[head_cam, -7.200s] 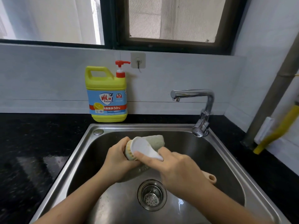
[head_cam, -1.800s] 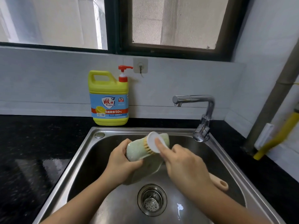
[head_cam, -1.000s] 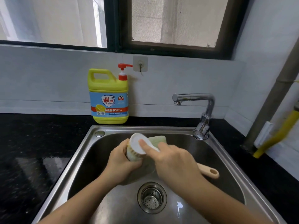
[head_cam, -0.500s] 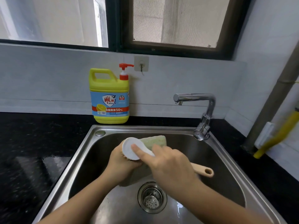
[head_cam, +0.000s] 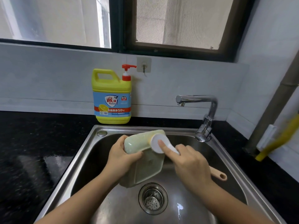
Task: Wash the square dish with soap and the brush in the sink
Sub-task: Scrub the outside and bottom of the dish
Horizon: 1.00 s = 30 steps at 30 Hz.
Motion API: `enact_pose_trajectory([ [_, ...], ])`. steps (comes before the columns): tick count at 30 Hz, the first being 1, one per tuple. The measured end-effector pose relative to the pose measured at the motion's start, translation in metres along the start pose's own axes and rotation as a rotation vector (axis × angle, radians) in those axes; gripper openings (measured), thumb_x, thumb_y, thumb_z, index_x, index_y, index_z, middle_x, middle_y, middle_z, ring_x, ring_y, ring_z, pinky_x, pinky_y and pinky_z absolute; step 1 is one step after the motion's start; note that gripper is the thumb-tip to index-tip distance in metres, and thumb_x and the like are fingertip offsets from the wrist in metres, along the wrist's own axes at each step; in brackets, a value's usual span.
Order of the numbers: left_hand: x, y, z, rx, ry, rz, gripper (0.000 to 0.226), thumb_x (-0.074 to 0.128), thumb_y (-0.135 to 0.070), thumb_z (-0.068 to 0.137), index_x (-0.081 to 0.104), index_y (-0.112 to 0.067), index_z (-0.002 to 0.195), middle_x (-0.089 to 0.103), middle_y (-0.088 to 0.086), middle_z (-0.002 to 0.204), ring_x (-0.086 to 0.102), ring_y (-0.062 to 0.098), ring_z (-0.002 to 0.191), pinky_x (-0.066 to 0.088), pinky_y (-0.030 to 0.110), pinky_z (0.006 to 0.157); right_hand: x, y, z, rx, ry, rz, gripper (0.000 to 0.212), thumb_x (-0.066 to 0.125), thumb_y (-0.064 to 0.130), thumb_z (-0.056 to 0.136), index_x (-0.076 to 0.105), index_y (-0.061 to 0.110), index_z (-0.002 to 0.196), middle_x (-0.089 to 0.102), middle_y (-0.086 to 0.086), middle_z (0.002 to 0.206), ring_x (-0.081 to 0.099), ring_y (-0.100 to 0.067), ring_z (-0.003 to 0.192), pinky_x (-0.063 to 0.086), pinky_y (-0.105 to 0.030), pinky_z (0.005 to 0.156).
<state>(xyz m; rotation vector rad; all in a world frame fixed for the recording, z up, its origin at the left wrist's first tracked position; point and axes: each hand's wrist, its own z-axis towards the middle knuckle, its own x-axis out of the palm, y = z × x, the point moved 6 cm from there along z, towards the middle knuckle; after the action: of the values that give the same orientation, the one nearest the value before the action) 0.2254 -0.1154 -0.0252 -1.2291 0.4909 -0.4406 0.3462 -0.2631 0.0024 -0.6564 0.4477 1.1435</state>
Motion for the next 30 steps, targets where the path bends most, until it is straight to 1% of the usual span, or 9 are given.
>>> enact_pose_trajectory([
  [2,0.002,-0.003,-0.001,0.012,0.018,0.010,0.038,0.081,-0.006,0.068,0.057,-0.017,0.095,0.065,0.003,0.091,0.063,0.013,0.082,0.052,0.021,0.061,-0.004,0.017,0.003,-0.086,-0.049,0.027,0.059,0.051,0.004,0.078,0.055,0.031,0.131,0.047,0.002,0.062,0.042,-0.019,0.050,0.034,-0.031,0.041],
  [4,0.002,-0.002,-0.002,-0.002,0.029,-0.010,0.042,0.085,-0.013,0.064,0.058,-0.016,0.096,0.066,0.003,0.092,0.065,0.013,0.082,0.053,0.021,0.062,-0.003,0.017,0.006,-0.122,-0.058,0.038,0.058,0.057,0.006,0.079,0.054,0.033,0.131,0.047,0.002,0.063,0.042,-0.019,0.051,0.033,-0.032,0.042],
  [9,-0.002,0.006,0.002,-0.060,0.002,-0.124,0.044,0.076,-0.017,0.056,0.059,-0.016,0.096,0.066,0.008,0.095,0.065,0.021,0.087,0.053,0.030,0.067,0.010,-0.027,0.000,-0.053,-0.016,-0.027,0.062,0.053,0.003,0.079,0.045,0.030,0.135,0.047,0.001,0.061,0.040,-0.019,0.049,0.030,-0.031,0.039],
  [17,0.001,0.003,0.000,-0.036,0.038,-0.113,0.047,0.081,-0.024,0.050,0.060,-0.013,0.090,0.068,0.005,0.083,0.066,0.011,0.073,0.056,0.026,0.063,-0.001,0.012,0.014,-0.169,-0.090,0.100,0.057,0.060,0.005,0.077,0.057,0.032,0.127,0.052,0.002,0.064,0.042,-0.019,0.050,0.034,-0.031,0.040],
  [21,-0.002,-0.001,0.002,-0.008,0.047,-0.078,0.035,0.079,-0.002,0.064,0.058,-0.017,0.088,0.066,0.003,0.086,0.064,0.011,0.077,0.053,0.023,0.061,0.006,-0.019,0.009,-0.037,-0.008,0.084,0.051,0.059,0.009,0.077,0.060,0.028,0.124,0.049,-0.001,0.060,0.045,-0.020,0.046,0.033,-0.028,0.035],
  [24,-0.002,-0.004,0.001,0.009,0.047,-0.056,0.036,0.078,-0.007,0.061,0.058,-0.019,0.089,0.065,0.003,0.089,0.064,0.014,0.081,0.054,0.026,0.063,0.018,-0.047,0.001,0.205,0.161,0.104,0.061,0.077,0.011,0.071,0.058,0.030,0.126,0.047,-0.001,0.059,0.045,-0.021,0.044,0.031,-0.027,0.035],
  [25,0.000,-0.004,0.001,0.012,0.056,-0.050,0.036,0.076,-0.012,0.058,0.058,-0.019,0.088,0.066,0.003,0.088,0.064,0.013,0.080,0.055,0.027,0.064,0.022,-0.051,0.001,0.275,0.247,0.091,0.062,0.074,0.017,0.077,0.051,0.036,0.131,0.048,0.000,0.062,0.047,-0.021,0.048,0.034,-0.029,0.038],
  [27,0.002,-0.005,0.000,0.024,0.076,-0.038,0.035,0.075,-0.016,0.055,0.057,-0.017,0.086,0.065,0.001,0.085,0.063,0.011,0.077,0.054,0.027,0.064,0.023,-0.058,0.007,0.373,0.411,0.064,0.053,0.050,0.031,0.095,0.029,0.047,0.141,0.049,0.001,0.075,0.054,-0.021,0.064,0.042,-0.033,0.053],
  [30,0.005,-0.006,-0.001,0.059,0.098,0.044,0.039,0.077,-0.021,0.053,0.057,-0.016,0.086,0.064,0.002,0.083,0.062,0.007,0.074,0.054,0.024,0.062,0.014,-0.044,0.021,0.378,0.453,0.104,0.050,0.033,0.030,0.100,0.019,0.046,0.145,0.043,0.000,0.085,0.054,-0.024,0.080,0.039,-0.033,0.066],
])
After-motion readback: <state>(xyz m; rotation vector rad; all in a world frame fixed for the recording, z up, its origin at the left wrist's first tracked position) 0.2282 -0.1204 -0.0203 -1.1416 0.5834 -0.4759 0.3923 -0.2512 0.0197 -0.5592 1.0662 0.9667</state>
